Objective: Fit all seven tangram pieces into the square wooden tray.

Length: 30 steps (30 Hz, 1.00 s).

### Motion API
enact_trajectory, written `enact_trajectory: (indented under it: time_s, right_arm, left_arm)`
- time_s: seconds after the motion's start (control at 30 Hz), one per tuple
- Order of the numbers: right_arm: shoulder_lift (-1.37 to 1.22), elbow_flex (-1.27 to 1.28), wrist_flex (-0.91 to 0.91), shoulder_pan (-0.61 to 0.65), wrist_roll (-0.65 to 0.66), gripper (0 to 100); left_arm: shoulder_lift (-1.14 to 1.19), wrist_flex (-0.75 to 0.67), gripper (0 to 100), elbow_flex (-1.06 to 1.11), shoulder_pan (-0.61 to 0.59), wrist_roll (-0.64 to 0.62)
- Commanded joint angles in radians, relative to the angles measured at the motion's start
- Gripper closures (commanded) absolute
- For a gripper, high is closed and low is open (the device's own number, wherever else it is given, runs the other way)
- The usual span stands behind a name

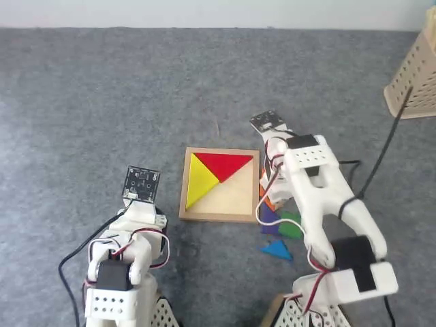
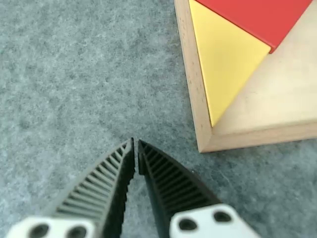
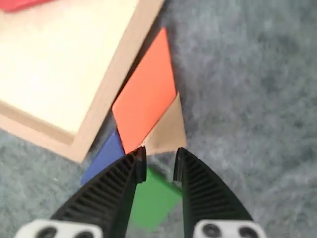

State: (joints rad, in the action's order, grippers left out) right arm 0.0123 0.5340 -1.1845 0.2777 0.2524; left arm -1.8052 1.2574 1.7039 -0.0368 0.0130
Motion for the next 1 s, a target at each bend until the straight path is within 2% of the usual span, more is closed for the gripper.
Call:
enact_trajectory:
  time_s: [0.0,0.23,0.37,0.5,0.77,0.97]
  right_arm:
    - [0.015,-0.077,0.013,0.007,-0.028,88.8]
    - [0.099,-0.055,0.071,0.156,-0.049,87.9]
    - [0.051,-0.055,0.099,0.165,-0.049,82.0]
    - [-0.005,-0.054,0.130,0.170,-0.049,81.0]
    - [-0.116,-0.071,0.159,0.084,-0.048,81.0]
    - [-0.156,-0.109,0.153,-0.047,-0.037,81.0]
  left_arm:
    - [-0.021,0.006,99,-0.019,-0.005,-0.006]
    - [-0.021,0.006,99,-0.019,-0.005,-0.006]
    - [-0.021,0.006,99,-0.019,-0.005,-0.006]
    - [-0.021,0.006,99,-0.019,-0.005,-0.006]
    - [-0.021,0.006,99,-0.019,-0.005,-0.006]
    - [-0.021,0.006,99,-0.019,-0.005,-0.006]
